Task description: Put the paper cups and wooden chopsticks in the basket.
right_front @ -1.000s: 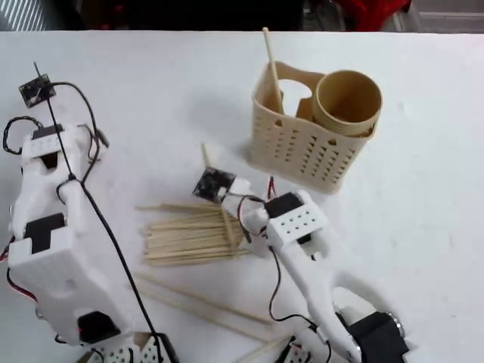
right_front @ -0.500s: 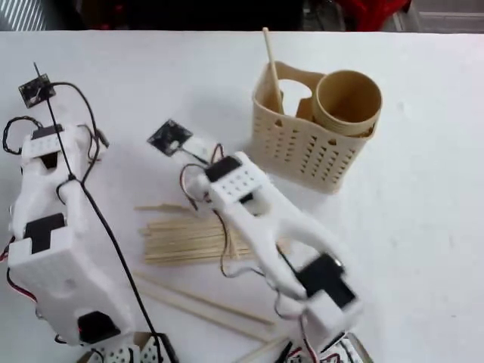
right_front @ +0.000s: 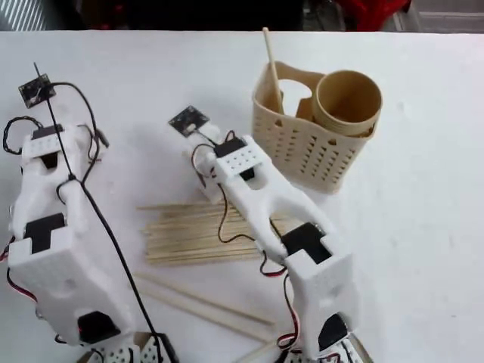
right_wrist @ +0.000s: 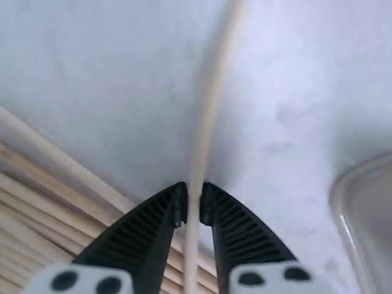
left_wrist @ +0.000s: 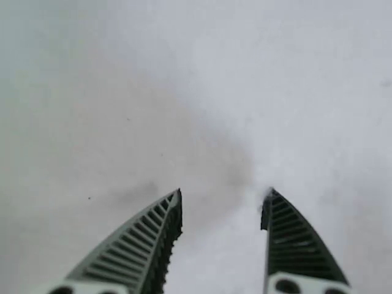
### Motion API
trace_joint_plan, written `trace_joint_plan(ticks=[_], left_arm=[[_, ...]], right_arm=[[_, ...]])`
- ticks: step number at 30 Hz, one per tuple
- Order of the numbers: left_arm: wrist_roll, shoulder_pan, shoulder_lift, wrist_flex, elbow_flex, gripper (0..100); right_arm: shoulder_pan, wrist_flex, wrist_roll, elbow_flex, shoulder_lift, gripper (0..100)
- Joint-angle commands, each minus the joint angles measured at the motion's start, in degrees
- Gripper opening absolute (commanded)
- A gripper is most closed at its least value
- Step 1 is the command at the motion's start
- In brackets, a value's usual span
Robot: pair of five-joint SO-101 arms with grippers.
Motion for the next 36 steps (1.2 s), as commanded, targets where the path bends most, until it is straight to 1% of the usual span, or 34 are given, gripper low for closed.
trace_joint_plan(ticks=[1,4,7,12,17,20,23,26,28,30,36], left_arm=[[0.62,-0.22,-0.48,-1.14,-2.55,22],[0.62,-0.22,-0.40,-1.14,-2.55,22],[0.62,-0.22,-0.40,-1.14,-2.55,22],[0.62,-0.13,-0.40,-1.14,-2.64,22],[0.62,-0.13,-0.40,-1.14,-2.55,22],[0.62,-0.13,-0.40,-1.14,-2.55,22],[0.62,-0.13,-0.40,-1.14,-2.37,22],[0.62,-0.22,-0.40,-1.14,-2.37,22],[0.62,-0.22,-0.40,-1.14,-2.37,22],[0.62,-0.31,-0.40,-1.14,-2.37,22],[0.62,-0.31,-0.40,-1.14,-2.55,22]], right_arm=[[-0.13,2.59,-0.35,-1.05,-4.70,1.8],[-0.13,6.37,-2.90,-1.05,-11.03,1.7],[-0.31,10.86,-3.78,-1.05,-19.74,1.7],[-0.13,16.04,-3.78,-1.14,-39.16,1.7],[-0.04,15.16,-3.34,-1.67,-57.89,1.7],[-0.04,8.57,-3.78,-1.58,-65.10,1.7],[0.75,-4.00,-3.78,-1.14,-67.21,1.7],[5.23,-16.13,-3.78,-1.14,-65.36,1.8],[8.22,-21.85,-3.78,-1.14,-62.29,1.9],[9.98,-25.01,-3.78,-1.14,-58.07,1.9],[15.16,-30.20,-3.87,-1.14,-45.93,1.9]])
